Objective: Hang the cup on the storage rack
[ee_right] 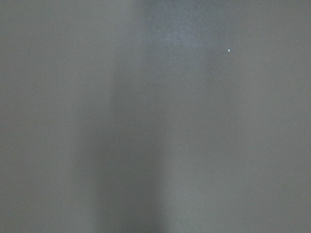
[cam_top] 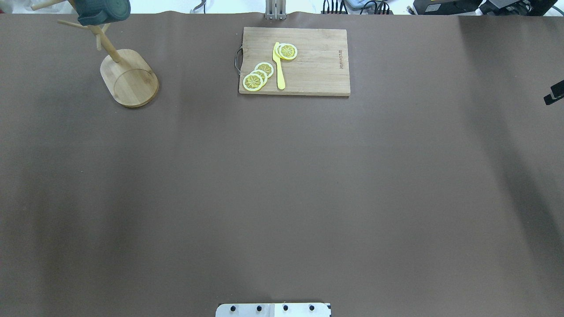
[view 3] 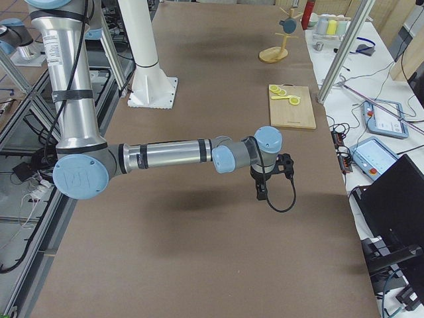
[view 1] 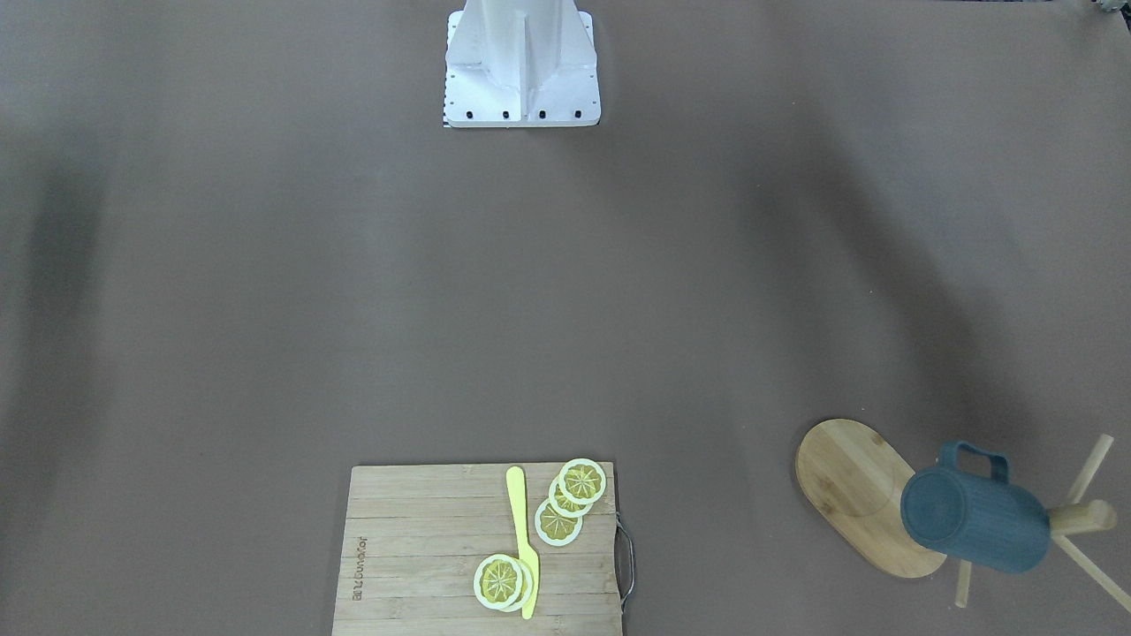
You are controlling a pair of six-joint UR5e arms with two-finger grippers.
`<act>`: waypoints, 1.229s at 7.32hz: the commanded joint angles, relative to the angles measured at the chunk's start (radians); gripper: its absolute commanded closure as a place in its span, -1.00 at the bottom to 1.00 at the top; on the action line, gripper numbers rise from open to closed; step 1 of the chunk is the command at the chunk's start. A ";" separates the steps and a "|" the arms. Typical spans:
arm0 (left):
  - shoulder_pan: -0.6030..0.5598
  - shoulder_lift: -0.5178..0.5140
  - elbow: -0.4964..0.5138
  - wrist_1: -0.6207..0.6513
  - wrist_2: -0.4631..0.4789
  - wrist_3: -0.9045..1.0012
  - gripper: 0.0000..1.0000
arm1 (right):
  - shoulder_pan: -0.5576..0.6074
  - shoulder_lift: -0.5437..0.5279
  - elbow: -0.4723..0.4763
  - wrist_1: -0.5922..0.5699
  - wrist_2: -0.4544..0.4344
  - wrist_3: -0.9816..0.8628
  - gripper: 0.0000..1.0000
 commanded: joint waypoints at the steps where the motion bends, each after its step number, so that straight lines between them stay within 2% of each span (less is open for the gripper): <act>1: 0.000 -0.007 -0.118 0.300 -0.074 0.055 -0.96 | 0.000 -0.002 -0.003 -0.001 0.000 0.000 -1.00; 3: 0.000 -0.006 -0.207 0.492 -0.236 0.063 -0.96 | 0.000 0.000 -0.011 -0.001 0.000 0.000 -1.00; 4: 0.002 -0.007 -0.215 0.525 -0.328 0.064 -0.96 | 0.000 0.000 -0.012 -0.001 0.000 -0.002 -1.00; 6: 0.014 -0.007 -0.241 0.548 -0.381 0.104 -0.96 | -0.001 0.000 -0.019 -0.001 0.000 -0.005 -1.00; 9: 0.055 0.007 -0.241 0.594 -0.378 0.232 -0.96 | -0.001 0.000 -0.022 -0.001 0.005 -0.008 -1.00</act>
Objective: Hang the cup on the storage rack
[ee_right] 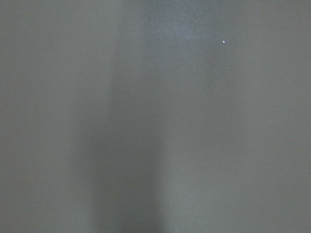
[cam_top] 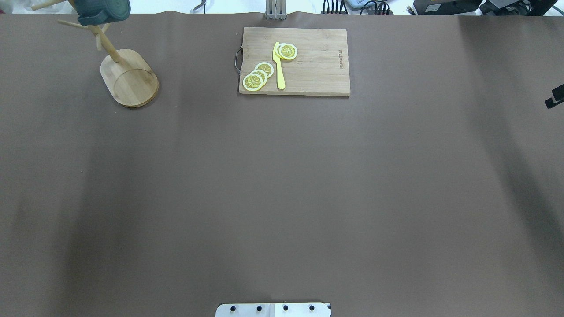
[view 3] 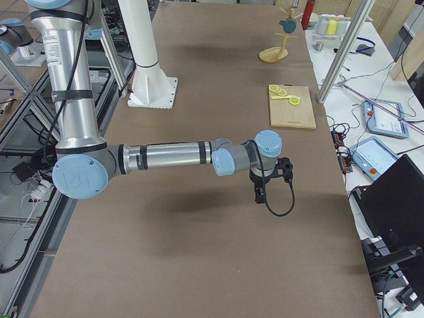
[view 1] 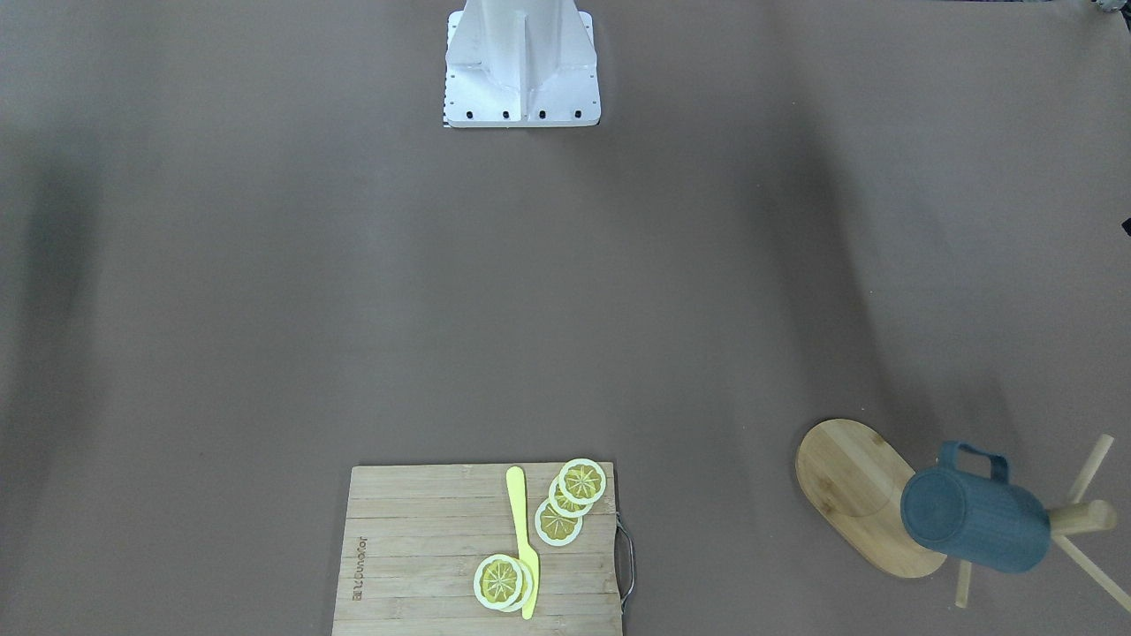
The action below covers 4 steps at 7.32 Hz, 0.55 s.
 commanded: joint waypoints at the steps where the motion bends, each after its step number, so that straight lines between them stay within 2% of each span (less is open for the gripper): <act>1: 0.017 0.005 -0.004 0.069 0.005 0.135 -0.96 | -0.001 0.001 -0.001 0.000 0.001 -0.002 -1.00; 3: 0.002 0.029 -0.015 0.073 0.008 0.171 -0.96 | -0.001 0.001 -0.001 0.000 0.010 -0.003 -1.00; 4: -0.003 0.074 -0.045 0.072 0.010 0.171 -0.96 | -0.001 0.006 0.005 0.000 0.014 -0.005 -1.00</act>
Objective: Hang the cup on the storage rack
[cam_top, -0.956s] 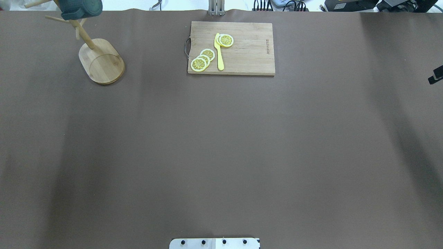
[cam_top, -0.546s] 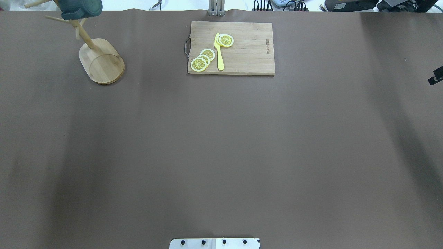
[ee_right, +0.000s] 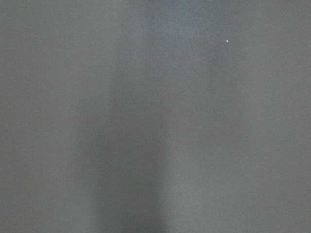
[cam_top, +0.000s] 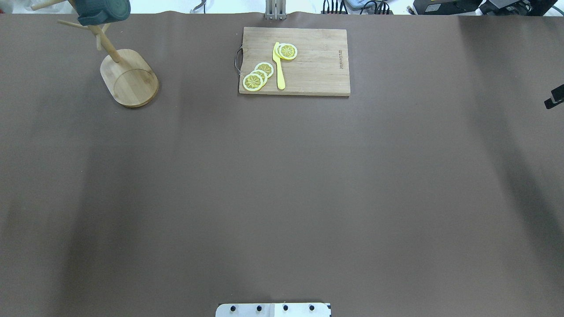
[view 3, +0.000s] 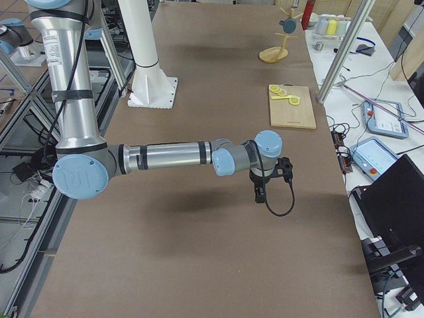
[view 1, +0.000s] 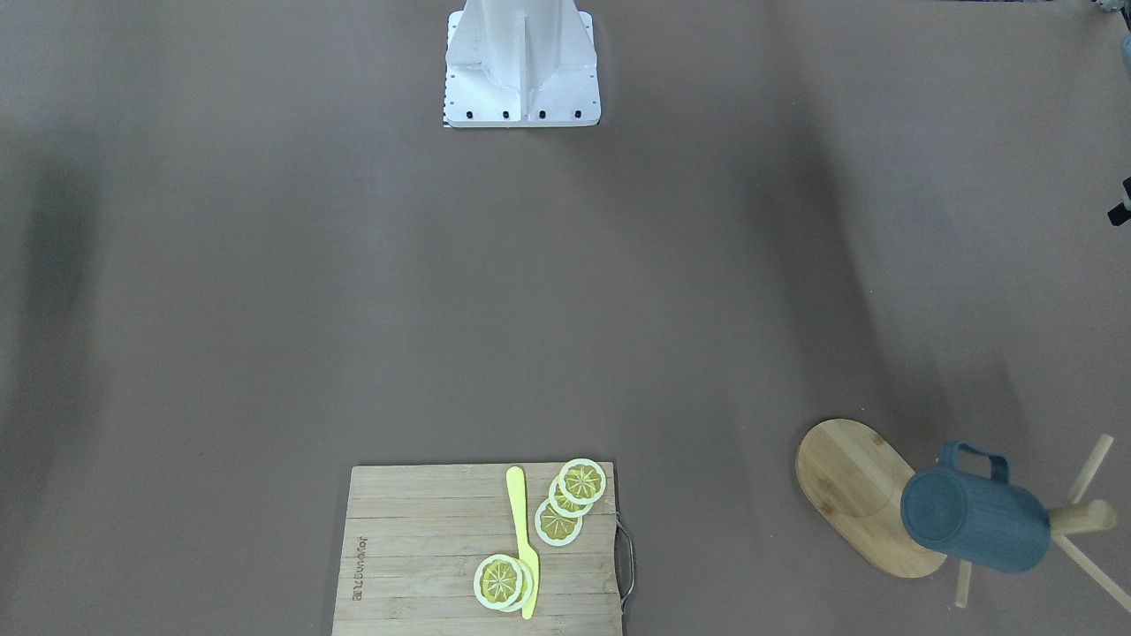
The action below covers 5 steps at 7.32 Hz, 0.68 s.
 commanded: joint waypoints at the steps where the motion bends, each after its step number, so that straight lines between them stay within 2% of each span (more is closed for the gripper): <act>1: -0.008 0.069 -0.046 0.000 0.031 0.007 -0.96 | 0.000 0.011 0.000 -0.002 0.007 -0.009 -1.00; 2: -0.008 0.075 -0.051 -0.008 0.089 0.011 -0.96 | 0.000 0.015 0.000 -0.008 0.010 -0.046 -1.00; 5: -0.005 0.078 -0.051 -0.008 0.085 0.004 -0.97 | 0.006 0.002 -0.001 -0.015 0.004 -0.075 -1.00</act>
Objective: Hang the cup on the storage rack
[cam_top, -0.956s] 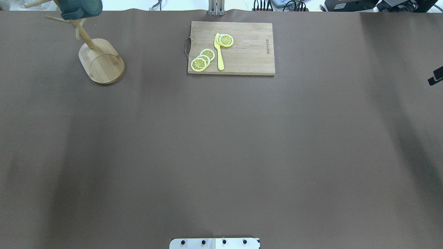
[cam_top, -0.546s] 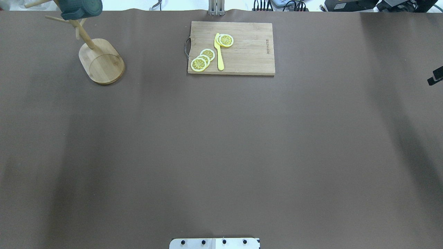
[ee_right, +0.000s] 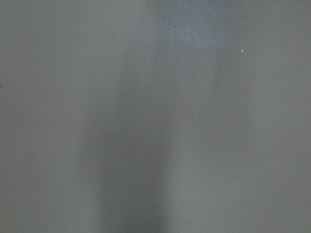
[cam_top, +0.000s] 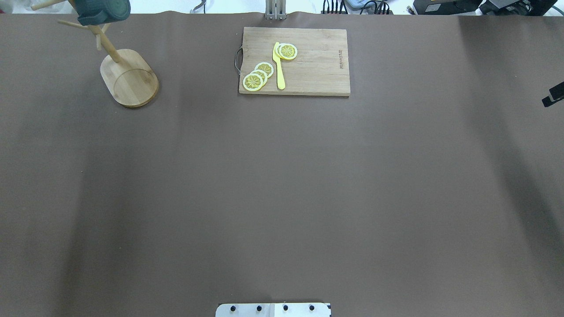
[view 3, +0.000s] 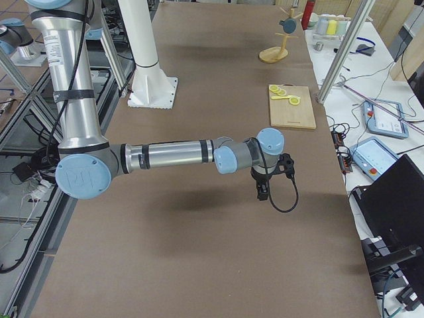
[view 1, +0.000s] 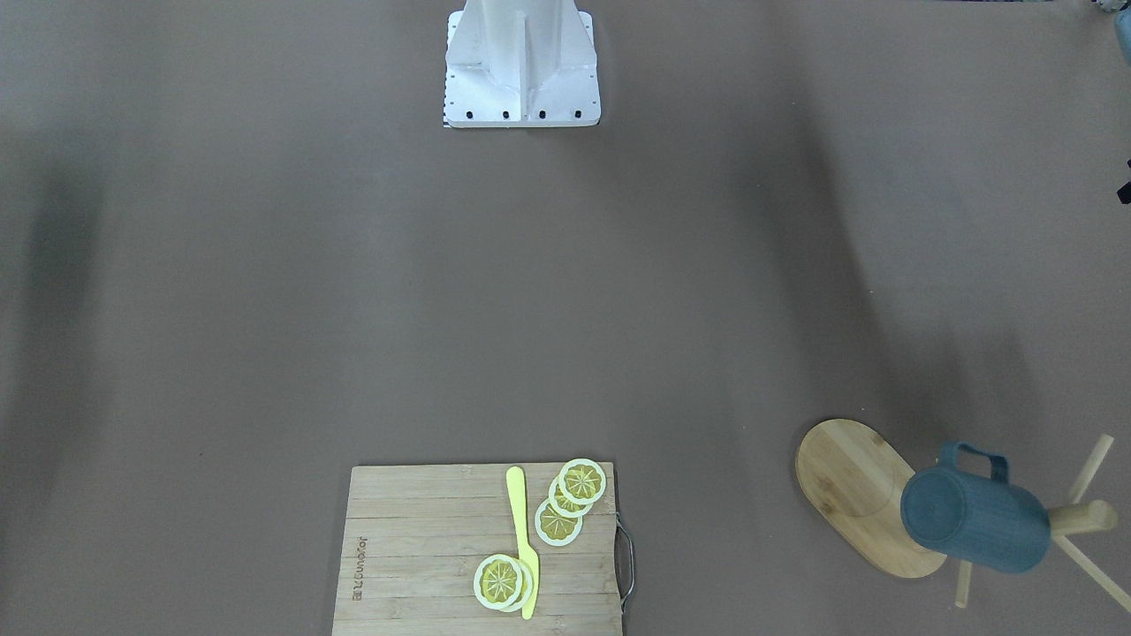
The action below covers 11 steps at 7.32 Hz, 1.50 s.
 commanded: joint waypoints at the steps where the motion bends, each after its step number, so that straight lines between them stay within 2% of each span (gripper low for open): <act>1: 0.004 0.000 0.000 -0.005 -0.019 -0.002 -0.96 | 0.020 -0.013 -0.010 -0.004 -0.006 -0.057 -1.00; 3: 0.005 0.000 -0.003 -0.005 -0.021 0.003 -0.96 | 0.037 -0.024 -0.018 -0.003 -0.006 -0.114 -1.00; 11: 0.008 0.000 0.008 0.003 -0.016 0.006 -0.96 | 0.037 -0.016 -0.015 0.010 -0.055 -0.100 -1.00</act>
